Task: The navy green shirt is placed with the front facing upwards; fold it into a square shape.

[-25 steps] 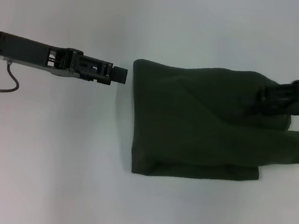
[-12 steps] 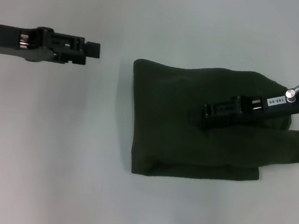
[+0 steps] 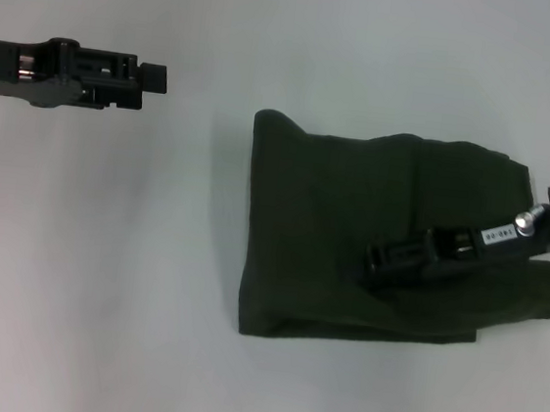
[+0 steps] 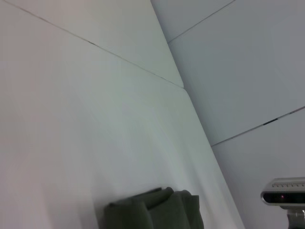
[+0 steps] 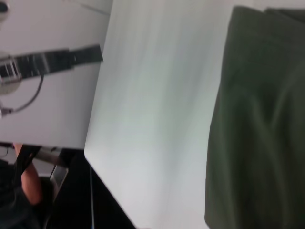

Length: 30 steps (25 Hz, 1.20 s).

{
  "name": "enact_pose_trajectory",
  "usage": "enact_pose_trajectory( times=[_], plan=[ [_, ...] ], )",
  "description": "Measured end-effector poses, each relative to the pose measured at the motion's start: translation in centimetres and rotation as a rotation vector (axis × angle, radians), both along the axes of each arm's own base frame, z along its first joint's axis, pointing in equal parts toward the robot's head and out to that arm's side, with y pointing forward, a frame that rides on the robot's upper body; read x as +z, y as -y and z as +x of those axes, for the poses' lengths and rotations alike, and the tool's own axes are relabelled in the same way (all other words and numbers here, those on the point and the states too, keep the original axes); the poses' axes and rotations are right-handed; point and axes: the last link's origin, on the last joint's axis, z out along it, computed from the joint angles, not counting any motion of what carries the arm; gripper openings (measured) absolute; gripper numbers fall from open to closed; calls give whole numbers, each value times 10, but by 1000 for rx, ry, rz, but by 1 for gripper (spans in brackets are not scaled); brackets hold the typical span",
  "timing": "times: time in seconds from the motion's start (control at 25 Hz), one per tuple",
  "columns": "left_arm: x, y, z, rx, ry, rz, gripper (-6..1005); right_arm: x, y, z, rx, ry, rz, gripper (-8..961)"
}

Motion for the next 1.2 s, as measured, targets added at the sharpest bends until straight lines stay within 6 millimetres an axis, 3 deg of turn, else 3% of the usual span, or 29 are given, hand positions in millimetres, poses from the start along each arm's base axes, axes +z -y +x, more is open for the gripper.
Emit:
enact_pose_trajectory(
  times=[0.16,0.2,0.24,0.56,0.88,1.2],
  plan=[
    [0,-2,1,2,-2,2,691,17,0,6,-6,-9,8,834],
    [-1,-2,2,1,-1,1,691,33,-3,8,-14,-36,47,834],
    [-1,-2,2,1,0,0,691,33,-3,8,-14,-36,47,834],
    [-9,-1,7,-18,-13,-33,690,91,-12,31,-67,-38,217,833],
    [-31,2,9,-18,-141,-158,690,115,4,62,-171,-6,289,833],
    [-78,5,17,-24,-238,-238,691,117,6,64,-173,-11,298,833]
  ],
)
